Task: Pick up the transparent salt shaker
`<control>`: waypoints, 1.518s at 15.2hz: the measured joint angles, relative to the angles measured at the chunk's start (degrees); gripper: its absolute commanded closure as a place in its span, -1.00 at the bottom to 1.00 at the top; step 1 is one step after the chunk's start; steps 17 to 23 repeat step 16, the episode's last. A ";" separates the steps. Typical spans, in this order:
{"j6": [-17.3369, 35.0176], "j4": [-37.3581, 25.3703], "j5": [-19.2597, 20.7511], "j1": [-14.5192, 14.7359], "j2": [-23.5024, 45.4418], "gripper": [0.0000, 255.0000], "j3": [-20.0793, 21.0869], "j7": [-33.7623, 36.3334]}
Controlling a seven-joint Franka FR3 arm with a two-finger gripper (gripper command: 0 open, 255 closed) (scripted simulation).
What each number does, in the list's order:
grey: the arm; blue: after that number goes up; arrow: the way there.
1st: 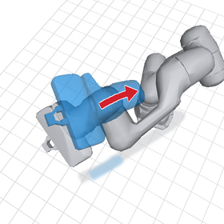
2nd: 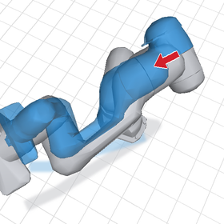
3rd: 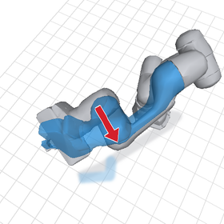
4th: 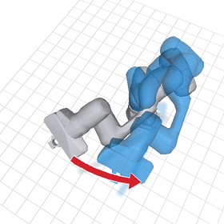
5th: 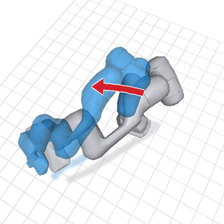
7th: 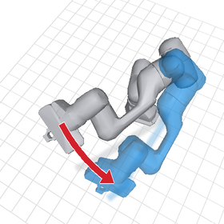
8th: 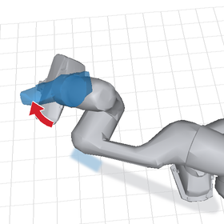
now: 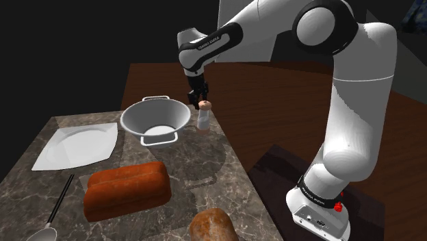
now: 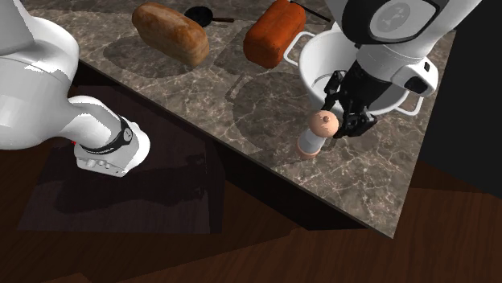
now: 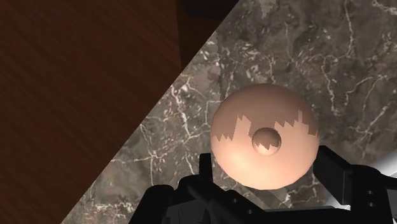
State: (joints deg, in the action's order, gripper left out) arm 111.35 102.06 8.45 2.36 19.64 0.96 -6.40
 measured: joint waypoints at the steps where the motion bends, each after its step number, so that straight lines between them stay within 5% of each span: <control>1: -0.36 -0.16 -0.02 0.00 -0.13 1.00 0.00 -0.05; 16: -10.05 -6.55 -0.49 0.07 -3.48 1.00 0.10 -1.33; 23: -10.05 -6.55 -0.49 0.07 -3.48 1.00 0.10 -1.33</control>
